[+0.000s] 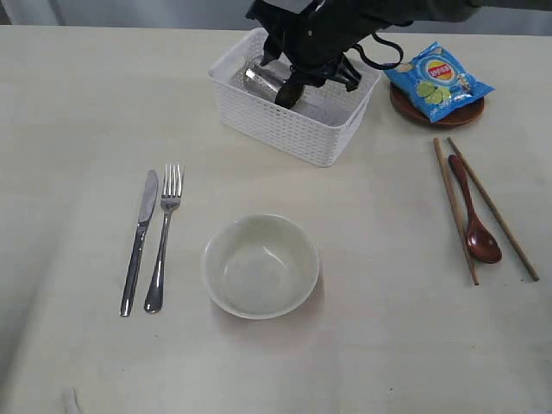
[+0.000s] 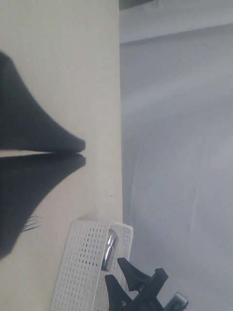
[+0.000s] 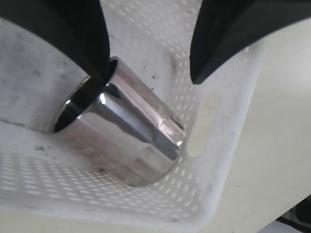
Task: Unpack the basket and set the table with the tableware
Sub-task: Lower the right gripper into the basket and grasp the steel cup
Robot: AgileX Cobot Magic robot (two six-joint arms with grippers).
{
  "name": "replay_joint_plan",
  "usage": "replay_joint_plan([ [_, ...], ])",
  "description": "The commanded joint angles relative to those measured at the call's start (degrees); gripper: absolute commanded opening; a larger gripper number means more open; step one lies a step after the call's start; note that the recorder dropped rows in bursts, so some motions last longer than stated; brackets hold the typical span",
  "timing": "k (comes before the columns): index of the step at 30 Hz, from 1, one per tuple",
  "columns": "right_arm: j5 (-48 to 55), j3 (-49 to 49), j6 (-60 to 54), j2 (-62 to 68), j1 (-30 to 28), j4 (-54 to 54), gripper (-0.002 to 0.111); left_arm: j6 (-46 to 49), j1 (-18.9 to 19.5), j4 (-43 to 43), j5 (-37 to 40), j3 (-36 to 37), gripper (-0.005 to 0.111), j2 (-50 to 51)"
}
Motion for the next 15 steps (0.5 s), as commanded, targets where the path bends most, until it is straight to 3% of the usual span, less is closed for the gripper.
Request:
replay_joint_plan([
  [1,1.21,-0.41,0.36,-0.13,-1.29,-0.14,0.049,0.06,-0.09,-0.44,-0.40,0.17,0.000,-0.21],
  [15,-0.43,-0.41,1.55,2.07,-1.44,0.05,0.049,0.06,-0.09,-0.44,-0.40,0.17,0.000,-0.21],
])
